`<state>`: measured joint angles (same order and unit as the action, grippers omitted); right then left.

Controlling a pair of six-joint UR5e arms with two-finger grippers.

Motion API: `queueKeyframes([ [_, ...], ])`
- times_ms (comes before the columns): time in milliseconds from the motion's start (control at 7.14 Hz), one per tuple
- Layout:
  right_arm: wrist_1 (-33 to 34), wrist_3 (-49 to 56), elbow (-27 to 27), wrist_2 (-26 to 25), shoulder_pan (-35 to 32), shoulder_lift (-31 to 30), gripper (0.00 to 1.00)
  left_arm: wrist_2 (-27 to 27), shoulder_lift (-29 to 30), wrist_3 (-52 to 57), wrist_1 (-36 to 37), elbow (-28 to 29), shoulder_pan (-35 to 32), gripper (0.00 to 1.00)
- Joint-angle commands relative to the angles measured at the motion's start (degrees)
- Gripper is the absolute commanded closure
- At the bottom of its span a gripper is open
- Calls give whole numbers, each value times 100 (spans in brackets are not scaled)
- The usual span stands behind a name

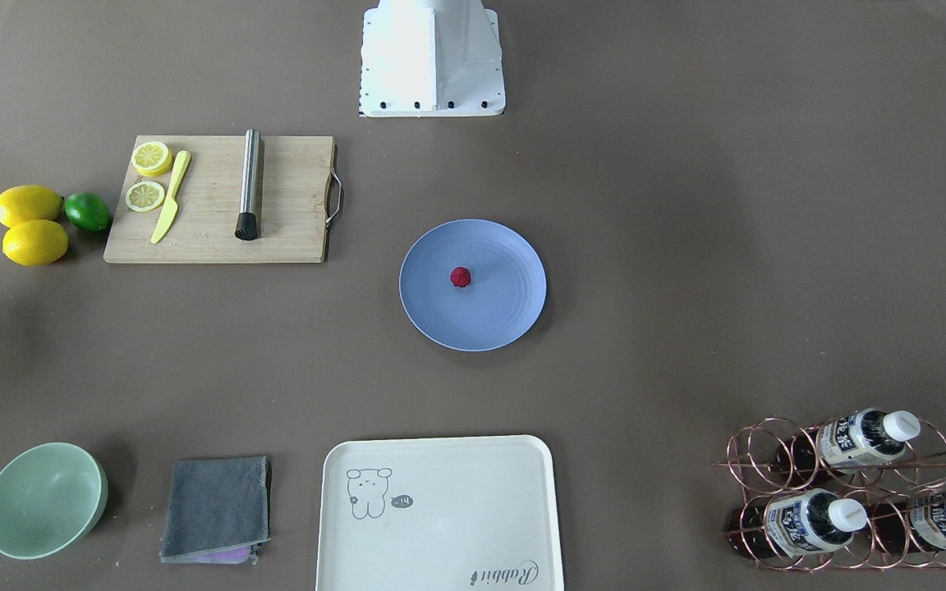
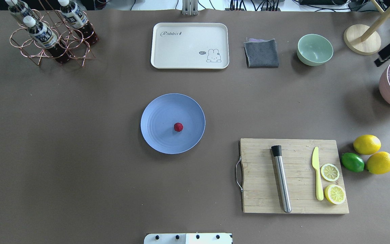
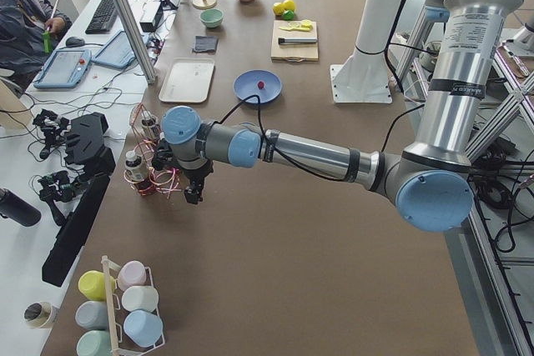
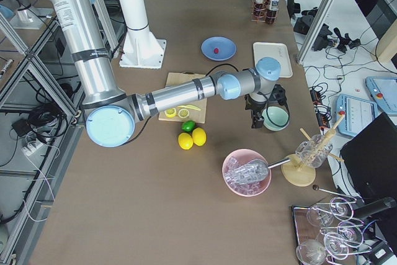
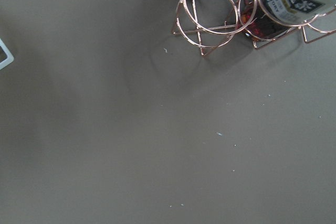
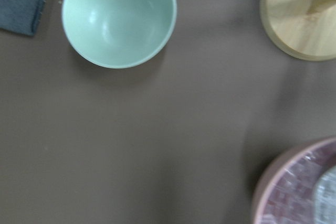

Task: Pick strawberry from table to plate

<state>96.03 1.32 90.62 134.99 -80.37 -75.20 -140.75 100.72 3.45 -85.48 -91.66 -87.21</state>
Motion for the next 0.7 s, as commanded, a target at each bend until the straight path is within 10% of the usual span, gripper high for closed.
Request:
queueKeyframes([
  [0,961,1578,-131,-77,-1049,-248,0,74,-61,129,216,-105,-103,3],
  [560,883,1643,-70,-377,-1078,-425,0,926,-403,182,41,-368,-94,3],
])
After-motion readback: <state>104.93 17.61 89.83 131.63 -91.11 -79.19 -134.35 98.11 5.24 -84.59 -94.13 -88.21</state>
